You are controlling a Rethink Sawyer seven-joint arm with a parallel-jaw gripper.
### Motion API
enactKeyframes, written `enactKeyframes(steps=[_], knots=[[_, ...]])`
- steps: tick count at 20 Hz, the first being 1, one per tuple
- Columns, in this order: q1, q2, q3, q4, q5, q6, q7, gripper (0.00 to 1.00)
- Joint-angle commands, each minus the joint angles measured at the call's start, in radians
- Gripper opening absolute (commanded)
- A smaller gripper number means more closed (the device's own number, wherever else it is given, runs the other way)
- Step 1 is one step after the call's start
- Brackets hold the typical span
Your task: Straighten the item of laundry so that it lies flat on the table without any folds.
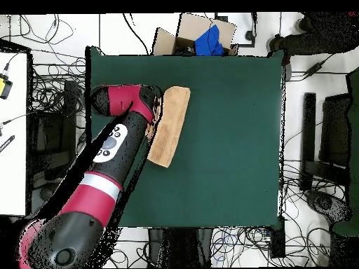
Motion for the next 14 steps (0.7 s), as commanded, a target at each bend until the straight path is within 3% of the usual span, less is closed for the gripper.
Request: enactKeyframes(steps=[1,14], knots=[[0.015,0.082,0.009,0.079,0.011,0.090,0.337,1.00],[0.015,0.126,-0.052,0.006,0.054,0.136,0.354,1.00]])
